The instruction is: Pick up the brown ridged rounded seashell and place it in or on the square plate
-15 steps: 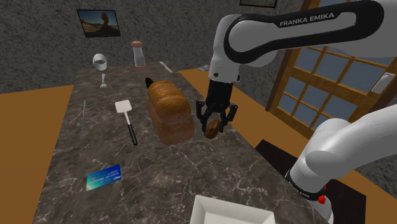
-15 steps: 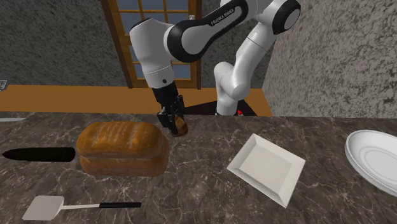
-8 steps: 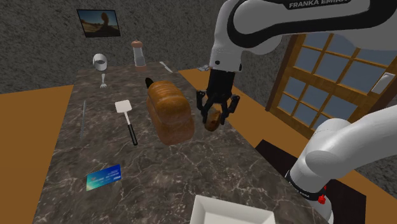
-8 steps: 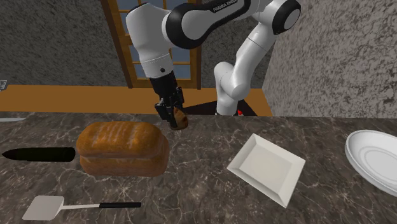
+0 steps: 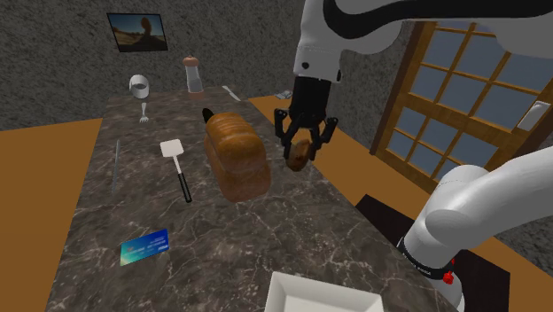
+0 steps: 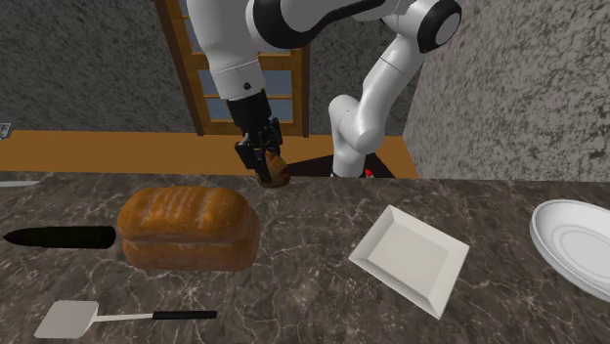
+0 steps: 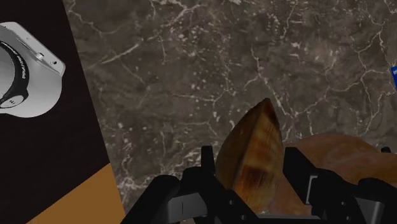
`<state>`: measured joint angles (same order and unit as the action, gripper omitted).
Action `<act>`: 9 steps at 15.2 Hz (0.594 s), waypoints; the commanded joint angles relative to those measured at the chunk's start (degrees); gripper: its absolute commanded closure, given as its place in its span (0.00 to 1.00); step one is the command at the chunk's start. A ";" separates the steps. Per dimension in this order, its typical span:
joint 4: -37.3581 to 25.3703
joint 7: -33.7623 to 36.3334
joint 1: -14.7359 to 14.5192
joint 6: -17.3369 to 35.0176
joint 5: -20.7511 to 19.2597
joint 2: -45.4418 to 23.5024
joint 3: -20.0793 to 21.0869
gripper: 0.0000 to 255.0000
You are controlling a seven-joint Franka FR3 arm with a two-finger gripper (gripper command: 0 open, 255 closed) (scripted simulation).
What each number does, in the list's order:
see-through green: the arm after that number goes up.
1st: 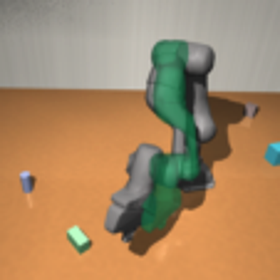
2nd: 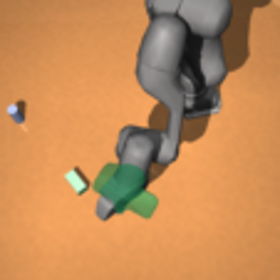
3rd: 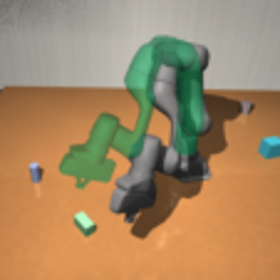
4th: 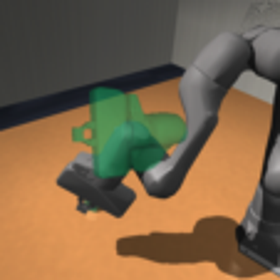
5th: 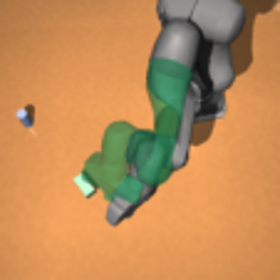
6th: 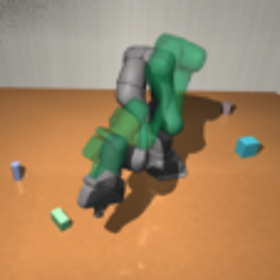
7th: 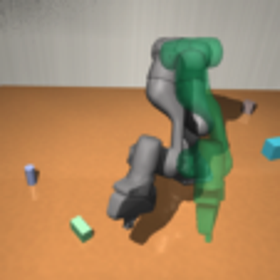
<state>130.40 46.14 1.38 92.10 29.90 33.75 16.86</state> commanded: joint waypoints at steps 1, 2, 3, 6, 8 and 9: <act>0.26 1.17 -0.56 -0.50 0.69 1.23 0.60 1.00; 1.00 2.25 -1.18 -0.50 1.52 2.47 1.35 1.00; 1.67 3.35 -1.80 -0.51 2.35 3.68 2.13 1.00; 3.31 6.79 -3.69 -0.52 4.97 7.01 4.60 1.00; 4.08 9.20 -4.98 -0.47 6.75 8.97 6.34 1.00; 4.36 10.43 -5.62 -0.43 7.65 9.87 7.25 1.00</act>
<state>134.58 55.17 -3.61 91.43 36.54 42.92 22.99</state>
